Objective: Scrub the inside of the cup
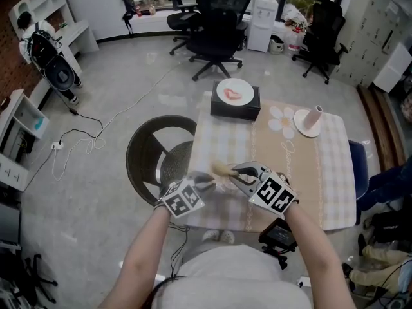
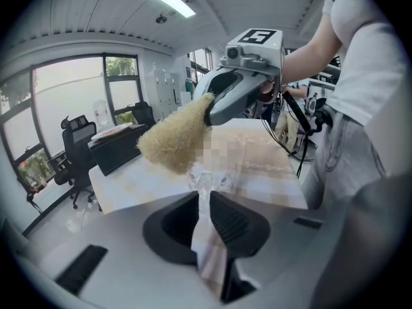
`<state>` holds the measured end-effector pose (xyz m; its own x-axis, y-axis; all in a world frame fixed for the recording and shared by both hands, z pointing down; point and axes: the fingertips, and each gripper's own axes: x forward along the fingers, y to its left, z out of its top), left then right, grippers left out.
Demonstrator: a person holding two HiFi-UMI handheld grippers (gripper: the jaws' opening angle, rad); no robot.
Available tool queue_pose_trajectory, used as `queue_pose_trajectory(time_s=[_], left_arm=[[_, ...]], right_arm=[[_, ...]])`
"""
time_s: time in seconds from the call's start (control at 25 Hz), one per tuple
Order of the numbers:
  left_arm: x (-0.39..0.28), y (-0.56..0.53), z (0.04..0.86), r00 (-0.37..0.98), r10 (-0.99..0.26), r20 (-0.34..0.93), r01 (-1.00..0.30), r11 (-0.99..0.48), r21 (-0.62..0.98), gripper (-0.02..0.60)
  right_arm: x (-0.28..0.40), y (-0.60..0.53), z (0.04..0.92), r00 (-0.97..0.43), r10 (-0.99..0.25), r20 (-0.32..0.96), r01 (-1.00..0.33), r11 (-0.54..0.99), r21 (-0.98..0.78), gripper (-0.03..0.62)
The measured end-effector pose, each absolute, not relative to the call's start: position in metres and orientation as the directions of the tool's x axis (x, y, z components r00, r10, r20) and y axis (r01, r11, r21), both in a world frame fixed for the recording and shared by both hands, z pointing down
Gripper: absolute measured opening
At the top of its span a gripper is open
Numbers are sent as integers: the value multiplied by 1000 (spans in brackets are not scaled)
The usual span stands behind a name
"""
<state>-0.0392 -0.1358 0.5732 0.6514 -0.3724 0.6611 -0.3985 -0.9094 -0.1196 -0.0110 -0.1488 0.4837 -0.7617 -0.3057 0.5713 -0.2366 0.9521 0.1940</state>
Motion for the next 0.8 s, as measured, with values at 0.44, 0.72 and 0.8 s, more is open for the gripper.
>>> queue_pose_trajectory(time_s=[0.44, 0.72, 0.8], left_arm=[[-38, -136, 577, 644, -383, 662, -411, -903, -123, 57], [-38, -136, 577, 643, -378, 667, -410, -905, -117, 57], [-39, -136, 576, 644, -378, 665, -413, -904, -114, 57]], right_arm=[[9, -171, 488, -710, -415, 568, -378, 906, 189, 52], [24, -180, 488, -678, -473, 562, -468, 868, 166, 52], [27, -182, 487, -668, -489, 561, -490, 856, 163, 52]])
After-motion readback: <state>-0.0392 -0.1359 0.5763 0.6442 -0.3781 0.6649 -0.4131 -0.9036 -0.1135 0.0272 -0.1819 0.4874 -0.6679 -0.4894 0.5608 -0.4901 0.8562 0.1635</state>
